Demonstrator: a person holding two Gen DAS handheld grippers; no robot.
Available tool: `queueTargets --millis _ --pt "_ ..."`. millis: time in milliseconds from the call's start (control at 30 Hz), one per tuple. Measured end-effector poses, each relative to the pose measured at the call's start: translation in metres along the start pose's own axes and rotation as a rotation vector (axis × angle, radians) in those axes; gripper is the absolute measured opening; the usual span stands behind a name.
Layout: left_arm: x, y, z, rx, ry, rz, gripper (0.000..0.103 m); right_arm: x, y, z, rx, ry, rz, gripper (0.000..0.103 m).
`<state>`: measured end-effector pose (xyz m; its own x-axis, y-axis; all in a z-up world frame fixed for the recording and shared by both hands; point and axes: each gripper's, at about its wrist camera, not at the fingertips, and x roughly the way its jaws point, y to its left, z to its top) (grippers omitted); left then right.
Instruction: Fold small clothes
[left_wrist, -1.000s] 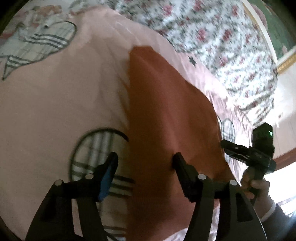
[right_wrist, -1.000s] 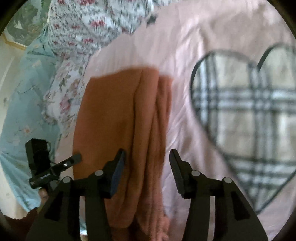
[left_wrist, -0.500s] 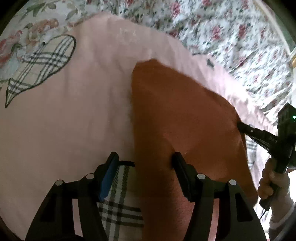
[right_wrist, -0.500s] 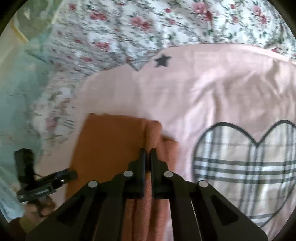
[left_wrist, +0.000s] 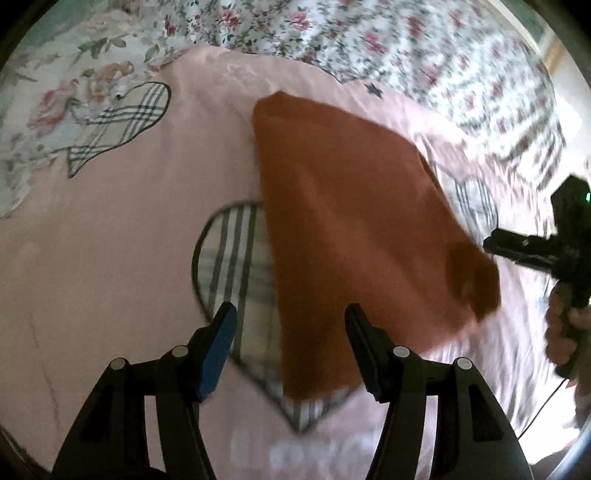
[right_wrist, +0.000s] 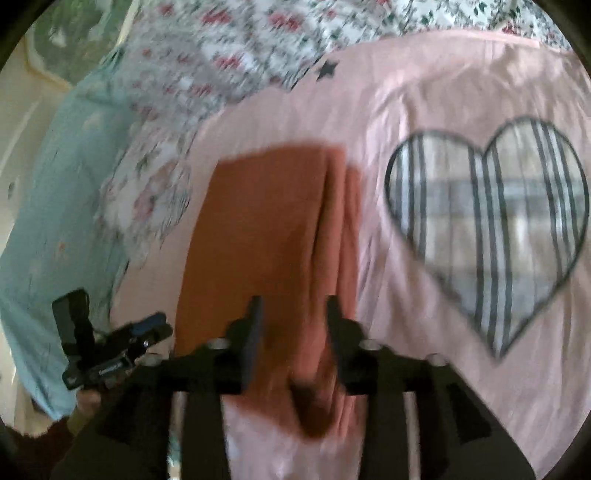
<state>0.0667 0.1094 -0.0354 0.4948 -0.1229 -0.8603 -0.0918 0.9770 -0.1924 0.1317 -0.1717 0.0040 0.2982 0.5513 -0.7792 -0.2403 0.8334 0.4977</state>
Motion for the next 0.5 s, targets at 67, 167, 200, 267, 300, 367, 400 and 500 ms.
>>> queueTargets --millis 67,167,200,267,300,367,400,500 --pt "-0.003 -0.005 -0.025 0.014 0.01 0.015 0.063 0.003 0.006 -0.02 -0.029 0.034 -0.006 0.051" --pt "0.0 -0.01 -0.046 0.023 0.029 0.034 0.064 0.021 0.012 -0.034 -0.063 0.102 -0.04 0.048" --pt "0.002 -0.013 -0.05 0.031 0.026 0.045 0.064 0.027 0.014 -0.033 -0.07 0.119 -0.034 0.026" --pt "0.006 -0.018 -0.055 0.05 0.019 0.037 0.064 0.033 0.023 -0.025 -0.083 0.138 -0.021 0.005" --pt "0.009 -0.02 -0.056 0.055 0.02 0.025 0.064 0.029 0.029 -0.02 -0.082 0.119 0.004 0.005" --pt "0.015 -0.024 -0.057 0.061 0.024 0.028 0.066 0.012 0.042 -0.008 -0.061 0.049 0.106 0.005" --pt "0.018 -0.025 -0.058 0.064 0.024 0.043 0.066 0.0 0.046 -0.003 -0.043 0.009 0.166 0.005" --pt "0.016 -0.028 -0.056 0.056 -0.013 0.091 0.066 -0.021 0.052 0.006 -0.02 -0.06 0.243 0.005"
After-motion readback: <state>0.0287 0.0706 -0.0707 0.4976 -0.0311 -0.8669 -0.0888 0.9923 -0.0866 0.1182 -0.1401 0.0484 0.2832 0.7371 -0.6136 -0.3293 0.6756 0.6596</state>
